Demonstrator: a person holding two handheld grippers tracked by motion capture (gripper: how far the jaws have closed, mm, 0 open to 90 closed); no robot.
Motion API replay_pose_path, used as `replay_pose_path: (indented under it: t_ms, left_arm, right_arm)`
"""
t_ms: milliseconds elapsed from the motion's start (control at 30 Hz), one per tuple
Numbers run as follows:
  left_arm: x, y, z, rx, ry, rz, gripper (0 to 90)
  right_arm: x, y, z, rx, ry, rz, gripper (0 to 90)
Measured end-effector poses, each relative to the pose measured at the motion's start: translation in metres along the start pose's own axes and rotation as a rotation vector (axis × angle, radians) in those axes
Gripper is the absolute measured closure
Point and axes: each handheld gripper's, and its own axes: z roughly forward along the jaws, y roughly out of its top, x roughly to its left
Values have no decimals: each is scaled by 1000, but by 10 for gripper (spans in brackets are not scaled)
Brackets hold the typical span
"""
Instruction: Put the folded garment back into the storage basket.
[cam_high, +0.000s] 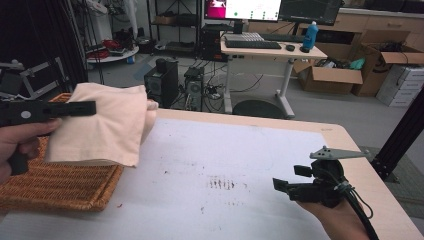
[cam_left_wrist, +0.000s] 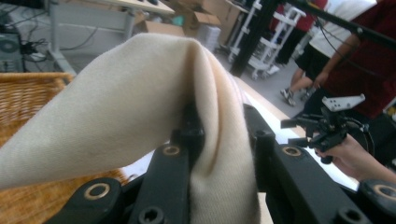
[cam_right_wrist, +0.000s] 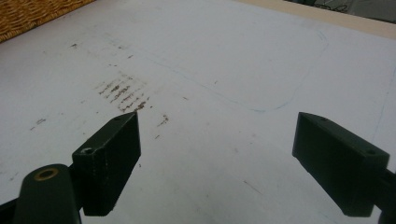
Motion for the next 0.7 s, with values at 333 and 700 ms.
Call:
replay_pose_path:
  t_ms: [333,700]
  left_arm:
    - [28,-8,-37,-13,49,-46,748]
    - [54,-26,-52,-78,114,-132,748]
  right_arm:
    - [6,2,9,11,11,-7,150]
    - [10,1,17,22,12,-12,150]
